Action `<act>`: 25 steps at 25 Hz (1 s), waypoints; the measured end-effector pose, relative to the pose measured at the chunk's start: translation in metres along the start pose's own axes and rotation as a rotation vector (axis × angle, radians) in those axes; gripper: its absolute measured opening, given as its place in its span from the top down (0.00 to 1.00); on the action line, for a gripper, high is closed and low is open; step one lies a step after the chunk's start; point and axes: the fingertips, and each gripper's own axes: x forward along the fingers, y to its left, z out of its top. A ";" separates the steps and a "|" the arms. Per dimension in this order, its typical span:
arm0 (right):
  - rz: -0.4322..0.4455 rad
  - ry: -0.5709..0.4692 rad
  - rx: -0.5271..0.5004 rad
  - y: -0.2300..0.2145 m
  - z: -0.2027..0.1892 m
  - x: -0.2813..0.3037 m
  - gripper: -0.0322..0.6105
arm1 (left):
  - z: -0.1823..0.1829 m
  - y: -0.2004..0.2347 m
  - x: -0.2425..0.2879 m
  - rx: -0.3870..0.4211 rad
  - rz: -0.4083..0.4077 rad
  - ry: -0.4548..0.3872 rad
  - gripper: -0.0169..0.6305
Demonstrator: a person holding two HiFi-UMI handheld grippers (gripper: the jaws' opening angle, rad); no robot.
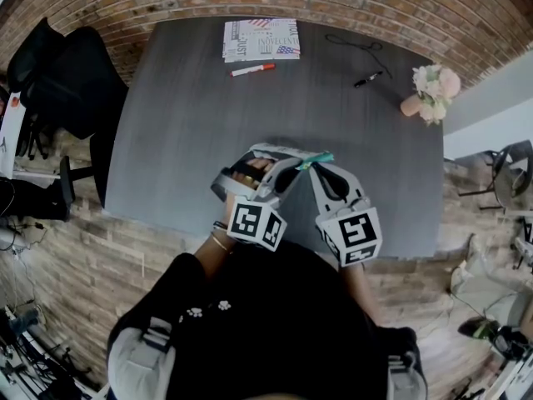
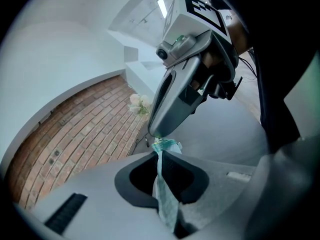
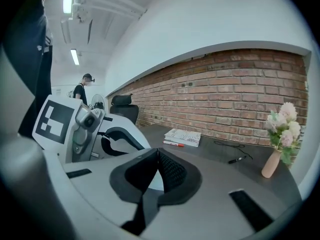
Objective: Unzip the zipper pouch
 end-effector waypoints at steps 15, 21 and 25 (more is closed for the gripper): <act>-0.060 0.031 -0.035 -0.018 -0.007 -0.008 0.95 | 0.010 -0.004 0.001 -0.027 -0.021 -0.033 0.96; -0.080 0.028 -0.029 -0.025 -0.008 -0.009 0.95 | 0.012 -0.004 0.002 -0.050 -0.033 -0.045 0.96; -0.083 0.028 -0.027 -0.028 -0.008 -0.011 0.95 | 0.014 -0.005 0.002 -0.064 -0.039 -0.055 0.96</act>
